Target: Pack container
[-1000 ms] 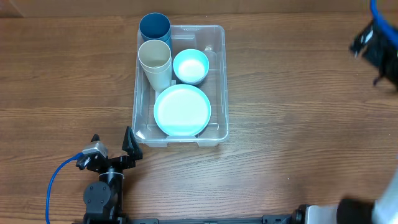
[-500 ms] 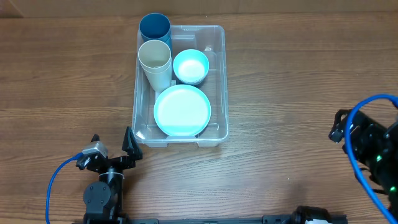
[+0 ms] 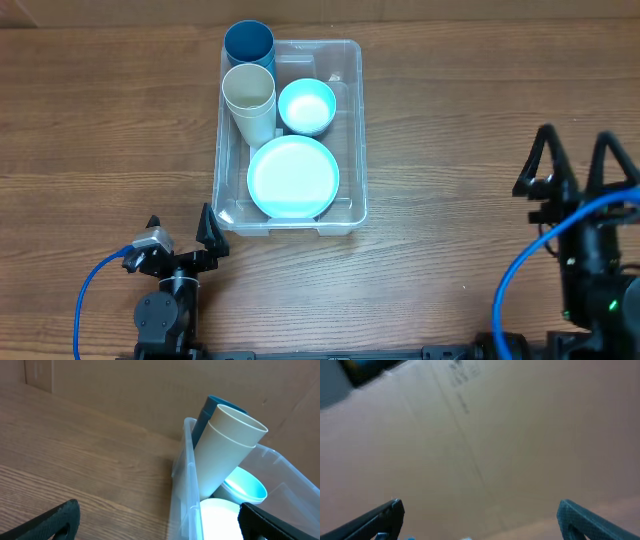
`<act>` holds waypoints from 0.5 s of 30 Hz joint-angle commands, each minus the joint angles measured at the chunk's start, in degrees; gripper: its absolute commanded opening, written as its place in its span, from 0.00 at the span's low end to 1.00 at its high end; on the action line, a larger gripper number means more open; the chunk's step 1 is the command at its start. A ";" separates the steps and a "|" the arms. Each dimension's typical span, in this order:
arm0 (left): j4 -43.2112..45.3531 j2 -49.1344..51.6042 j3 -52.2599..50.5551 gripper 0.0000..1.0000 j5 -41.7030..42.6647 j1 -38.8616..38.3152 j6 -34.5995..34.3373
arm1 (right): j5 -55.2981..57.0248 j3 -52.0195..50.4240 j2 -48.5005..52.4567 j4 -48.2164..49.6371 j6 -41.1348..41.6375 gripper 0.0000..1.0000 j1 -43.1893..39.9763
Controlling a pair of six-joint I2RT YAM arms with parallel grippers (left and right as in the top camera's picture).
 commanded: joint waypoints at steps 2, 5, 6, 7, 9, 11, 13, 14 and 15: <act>0.11 -0.59 -0.20 1.00 0.48 0.39 -0.37 | -2.38 -11.61 -6.21 14.14 0.11 1.00 2.99; 0.11 -0.59 -0.20 1.00 0.48 0.39 -0.35 | -2.40 -19.65 -9.84 24.70 0.13 1.00 4.66; 0.11 -0.59 -0.20 1.00 0.46 0.39 -0.37 | -2.38 -21.75 -10.71 27.26 0.11 1.00 5.03; 0.11 -0.59 -0.20 1.00 0.48 0.42 -0.35 | -2.38 -24.04 -11.47 30.01 0.11 1.00 5.49; 0.11 -0.59 -0.20 1.00 0.48 0.39 -0.35 | -2.34 -28.33 -12.57 35.06 0.11 1.00 6.80; 0.11 -0.59 -0.20 1.00 0.48 0.39 -0.37 | -1.66 -31.30 -14.88 36.30 0.09 1.00 8.15; 0.11 -0.59 -0.20 1.00 0.48 0.39 -0.35 | -0.61 -34.14 -19.15 35.69 0.09 1.00 9.18; 0.11 -0.59 -0.20 1.00 0.46 0.39 -0.37 | -0.59 -35.47 -21.53 35.43 0.09 1.00 9.27; 0.11 -0.59 -0.20 1.00 0.48 0.39 -0.35 | -0.39 -36.57 -23.43 35.45 0.09 1.00 9.27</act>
